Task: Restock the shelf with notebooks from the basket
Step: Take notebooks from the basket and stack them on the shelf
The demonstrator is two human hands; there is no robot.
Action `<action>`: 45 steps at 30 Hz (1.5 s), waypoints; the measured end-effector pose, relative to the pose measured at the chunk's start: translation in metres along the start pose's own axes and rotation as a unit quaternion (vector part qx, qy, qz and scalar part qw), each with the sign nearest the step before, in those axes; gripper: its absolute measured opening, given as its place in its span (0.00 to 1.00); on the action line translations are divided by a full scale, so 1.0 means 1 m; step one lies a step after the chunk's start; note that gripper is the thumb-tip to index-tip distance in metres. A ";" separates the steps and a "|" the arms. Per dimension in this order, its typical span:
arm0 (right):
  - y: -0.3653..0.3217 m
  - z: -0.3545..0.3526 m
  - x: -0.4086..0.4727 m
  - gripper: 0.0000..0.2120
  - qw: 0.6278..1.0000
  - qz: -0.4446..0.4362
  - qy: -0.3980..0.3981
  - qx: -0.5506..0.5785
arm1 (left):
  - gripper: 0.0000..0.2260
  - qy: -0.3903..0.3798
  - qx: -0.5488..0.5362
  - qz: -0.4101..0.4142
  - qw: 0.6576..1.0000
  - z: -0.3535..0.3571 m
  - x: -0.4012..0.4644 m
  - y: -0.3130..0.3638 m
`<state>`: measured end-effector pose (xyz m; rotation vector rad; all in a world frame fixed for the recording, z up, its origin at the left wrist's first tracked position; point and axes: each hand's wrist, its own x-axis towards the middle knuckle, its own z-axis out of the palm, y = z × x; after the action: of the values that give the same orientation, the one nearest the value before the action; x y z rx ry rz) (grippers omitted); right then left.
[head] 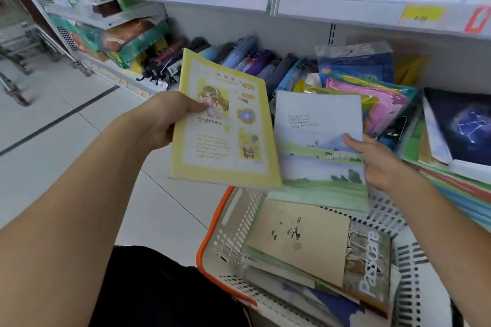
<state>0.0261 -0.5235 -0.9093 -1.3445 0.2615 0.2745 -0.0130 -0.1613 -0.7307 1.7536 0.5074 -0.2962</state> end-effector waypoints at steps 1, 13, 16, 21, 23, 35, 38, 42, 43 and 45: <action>0.001 -0.001 0.000 0.09 1.000 0.004 0.006 -0.001 | 0.10 -0.005 -0.024 0.001 1.000 -0.001 -0.002 0.001; -0.028 0.057 -0.021 0.22 0.996 0.007 -0.039 0.085 | 0.15 -0.065 0.065 0.001 0.996 0.023 0.006 -0.008; -0.036 0.062 -0.025 0.20 0.994 0.009 -0.045 0.096 | 0.14 -0.055 0.046 0.006 0.997 0.019 0.011 -0.011; -0.050 0.078 -0.036 0.18 0.989 0.001 -0.064 0.136 | 0.13 -0.062 -0.009 0.003 0.998 0.023 0.013 -0.013; -0.058 0.084 -0.040 0.17 0.986 -0.005 -0.071 0.150 | 0.12 -0.069 -0.024 0.004 0.997 0.026 0.012 -0.012; -0.090 0.056 -0.044 0.10 0.989 -0.087 -0.011 0.123 | 0.12 0.103 -0.051 0.067 0.991 0.008 0.010 -0.004; -0.089 0.055 -0.044 0.09 0.990 -0.082 -0.005 0.118 | 0.12 0.061 -0.100 0.039 0.992 0.005 0.007 -0.004; -0.078 0.069 -0.051 0.15 0.994 -0.039 -0.029 0.102 | 0.10 -0.013 -0.038 0.058 0.998 0.015 0.000 -0.001; -0.079 0.071 -0.053 0.15 0.995 -0.053 -0.025 0.086 | 0.09 0.017 -0.023 0.090 0.995 0.016 0.001 0.000; -0.090 0.070 -0.055 0.11 0.992 -0.124 0.001 0.019 | 0.07 0.139 0.018 0.174 0.975 0.013 0.004 0.001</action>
<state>0.0073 -0.4756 -0.7939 -1.3243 0.0986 0.0607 -0.0081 -0.1737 -0.7350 1.8923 0.3844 0.1911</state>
